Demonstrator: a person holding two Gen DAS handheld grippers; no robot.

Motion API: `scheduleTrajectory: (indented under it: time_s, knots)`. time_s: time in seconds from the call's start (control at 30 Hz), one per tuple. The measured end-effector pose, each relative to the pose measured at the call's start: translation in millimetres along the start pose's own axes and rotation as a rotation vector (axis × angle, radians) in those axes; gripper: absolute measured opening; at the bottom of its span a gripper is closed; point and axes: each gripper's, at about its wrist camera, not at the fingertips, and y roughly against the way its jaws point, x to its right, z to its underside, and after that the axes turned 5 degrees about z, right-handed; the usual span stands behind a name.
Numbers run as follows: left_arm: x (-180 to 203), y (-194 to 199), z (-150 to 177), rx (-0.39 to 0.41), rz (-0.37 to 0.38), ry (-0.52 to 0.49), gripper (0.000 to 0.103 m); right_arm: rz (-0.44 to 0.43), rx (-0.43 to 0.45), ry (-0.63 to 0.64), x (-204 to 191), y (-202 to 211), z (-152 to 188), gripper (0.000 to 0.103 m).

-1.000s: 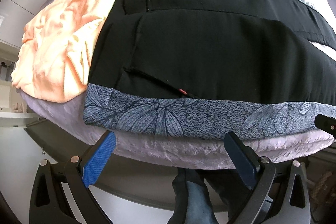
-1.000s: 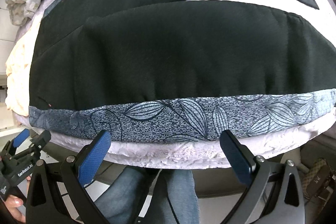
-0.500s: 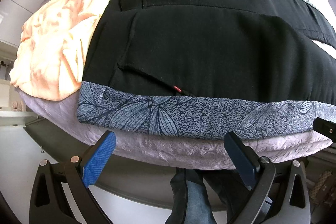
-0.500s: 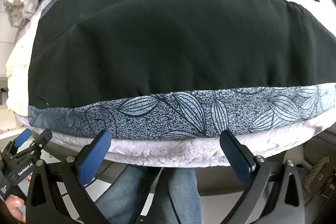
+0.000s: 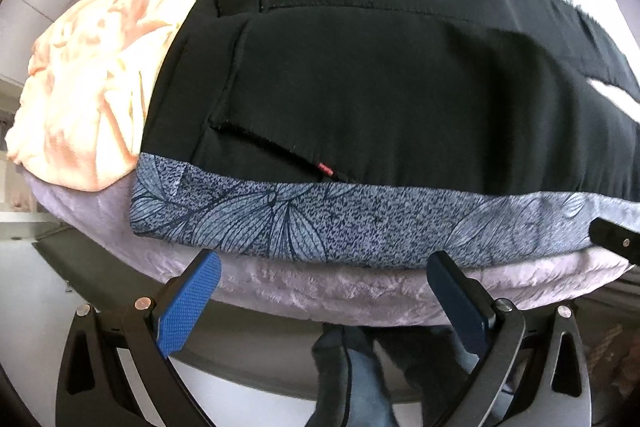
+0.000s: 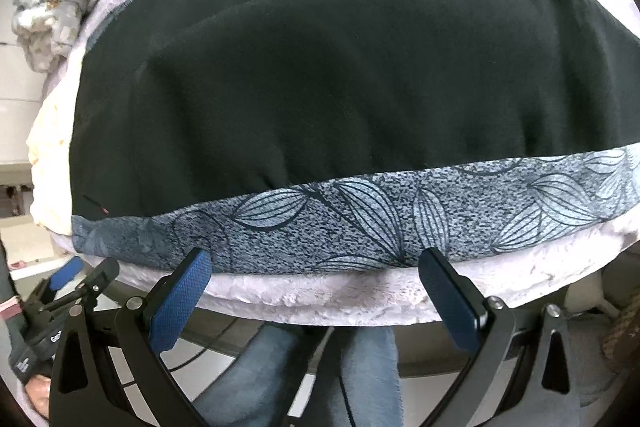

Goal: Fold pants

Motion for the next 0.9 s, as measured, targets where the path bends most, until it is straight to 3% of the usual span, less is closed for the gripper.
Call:
scheduleTrajectory:
  time_s: [0.03, 0.1, 0.2, 0.3, 0.37, 0.47, 0.7, 0.8, 0.9]
  knots:
    - [-3.9, 2.0, -1.5, 0.01, 0.023, 0.01, 0.103, -0.027, 0.002, -0.005, 0.5, 0.4, -0.1, 0.103]
    - [-10.9, 3.1, -1.9, 0.029, 0.086, 0.03, 0.103, -0.167, -0.001, -0.038, 6.1, -0.9, -0.9, 0.103]
    - [-26.8, 2.1, 1.1, 0.062, 0.231, 0.071, 0.103, -0.441, -0.015, -0.113, 17.2, -10.3, -0.8, 0.102]
    - [-47.5, -8.6, 5.9, 0.048, 0.365, 0.136, 0.103, -0.622, -0.049, -0.176, 27.6, -29.5, 2.8, 0.09]
    - [-63.4, -23.4, 11.5, 0.033, 0.453, 0.198, 0.103, -0.659, -0.079, -0.207, 34.3, -43.8, 7.8, 0.086]
    - [-76.1, -37.9, 18.3, 0.022, 0.524, 0.256, 0.103, -0.692, -0.104, -0.233, 42.0, -57.1, 16.1, 0.084]
    - [-87.1, -41.6, 17.2, 0.05, 0.552, 0.261, 0.103, -0.713, -0.147, -0.282, 57.5, -69.0, 24.1, 0.084]
    - [-86.6, -20.9, 4.9, 0.136, 0.585, 0.278, 0.103, -0.786, -0.099, -0.34, 62.9, -63.6, 14.5, 0.084]
    - [-86.4, -20.0, -1.8, 0.158, 0.589, 0.262, 0.103, -0.844, -0.046, -0.353, 59.3, -55.1, 3.7, 0.084]
